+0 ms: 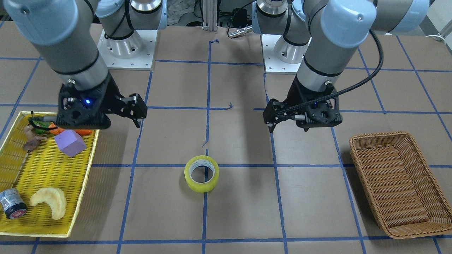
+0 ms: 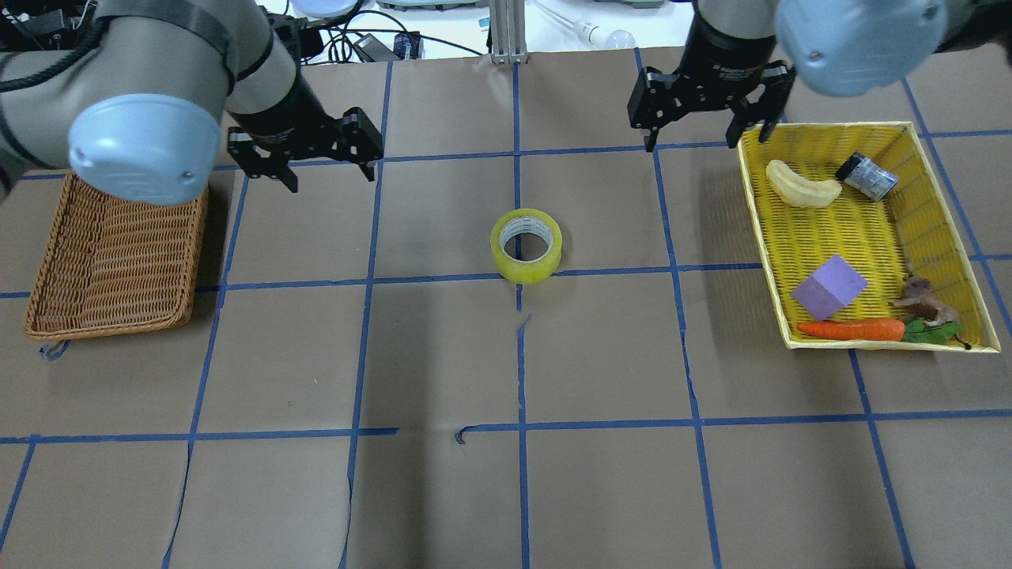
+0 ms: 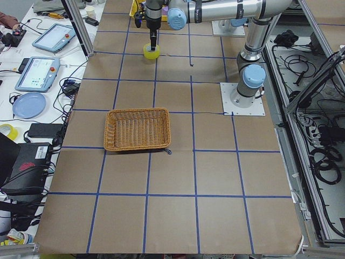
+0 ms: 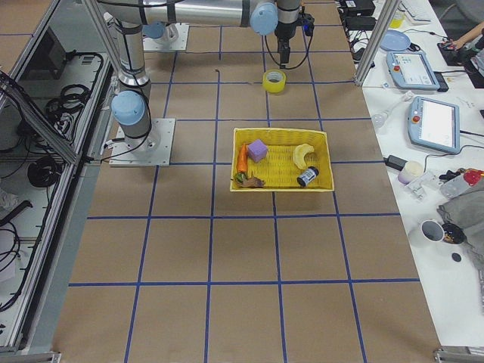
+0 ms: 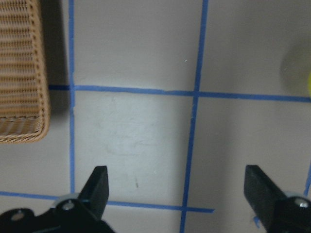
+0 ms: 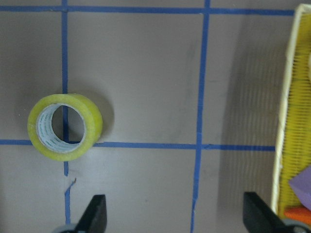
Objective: Transfer tape with both arms
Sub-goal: 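Reach the left gripper to the tape roll while the right gripper returns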
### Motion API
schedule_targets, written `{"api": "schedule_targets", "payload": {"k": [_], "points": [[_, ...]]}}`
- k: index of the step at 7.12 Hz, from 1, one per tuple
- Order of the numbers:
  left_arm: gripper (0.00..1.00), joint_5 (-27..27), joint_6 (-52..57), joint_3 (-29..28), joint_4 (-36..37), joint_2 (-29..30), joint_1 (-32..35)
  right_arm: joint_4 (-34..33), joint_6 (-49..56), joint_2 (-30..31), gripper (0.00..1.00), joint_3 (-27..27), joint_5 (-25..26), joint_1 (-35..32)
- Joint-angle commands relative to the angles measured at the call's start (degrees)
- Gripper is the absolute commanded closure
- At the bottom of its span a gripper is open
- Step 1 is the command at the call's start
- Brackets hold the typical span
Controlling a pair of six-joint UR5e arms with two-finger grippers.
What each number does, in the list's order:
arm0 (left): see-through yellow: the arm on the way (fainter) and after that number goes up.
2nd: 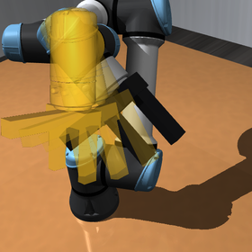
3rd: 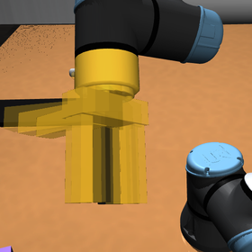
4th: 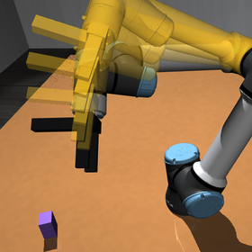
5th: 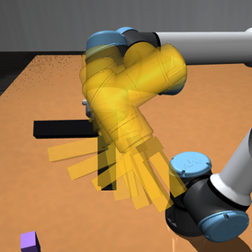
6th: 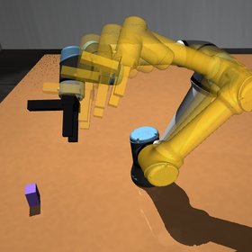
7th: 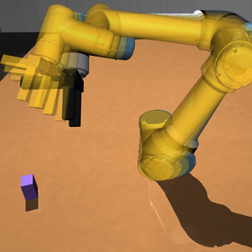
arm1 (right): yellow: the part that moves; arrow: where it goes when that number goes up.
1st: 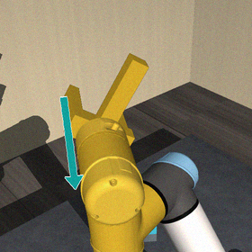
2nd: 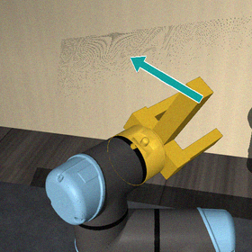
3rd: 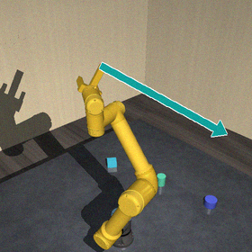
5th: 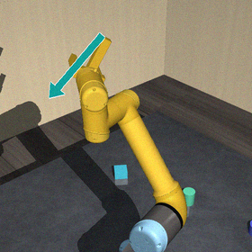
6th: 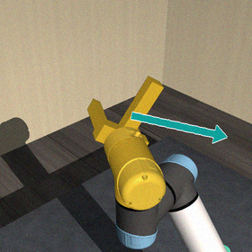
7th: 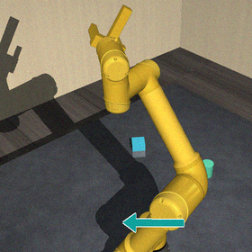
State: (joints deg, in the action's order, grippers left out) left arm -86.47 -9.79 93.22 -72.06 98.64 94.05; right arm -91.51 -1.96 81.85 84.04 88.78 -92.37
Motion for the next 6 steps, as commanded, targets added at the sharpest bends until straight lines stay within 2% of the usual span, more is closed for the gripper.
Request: {"api": "schedule_targets", "payload": {"k": [1,6], "points": [[0.00,1.9,-5.5,0.1,4.6,6.4,6.3,4.8,2.0,8.1,0.00,6.3,0.2,1.7],[0.00,2.2,-9.6,0.5,19.4,20.2,12.5,0.2,1.4,9.9,0.00,7.5,0.1,1.5]]}}
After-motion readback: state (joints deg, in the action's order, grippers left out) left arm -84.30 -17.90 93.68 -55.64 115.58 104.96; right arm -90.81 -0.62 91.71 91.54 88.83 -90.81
